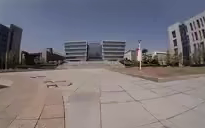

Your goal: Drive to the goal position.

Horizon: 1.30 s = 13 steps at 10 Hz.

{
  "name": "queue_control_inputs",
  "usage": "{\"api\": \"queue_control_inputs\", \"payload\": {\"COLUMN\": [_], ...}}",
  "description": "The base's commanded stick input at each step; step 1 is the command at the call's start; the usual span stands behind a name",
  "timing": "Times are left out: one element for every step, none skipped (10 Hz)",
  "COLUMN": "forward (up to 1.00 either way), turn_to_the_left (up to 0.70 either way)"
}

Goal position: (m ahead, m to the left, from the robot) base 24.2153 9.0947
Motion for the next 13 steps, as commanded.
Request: {"api": "queue_control_inputs", "payload": {"forward": [0.70, 0.70, 0.70, 0.70, 0.70, 0.70, 0.70, 0.70, 0.70, 0.70, 0.70, 0.70, 0.70], "turn_to_the_left": [0.00, 0.00, 0.00, 0.00, 0.00, 0.00, 0.00, 0.00, 0.00, 0.00, 0.12, 0.33, 0.23]}}
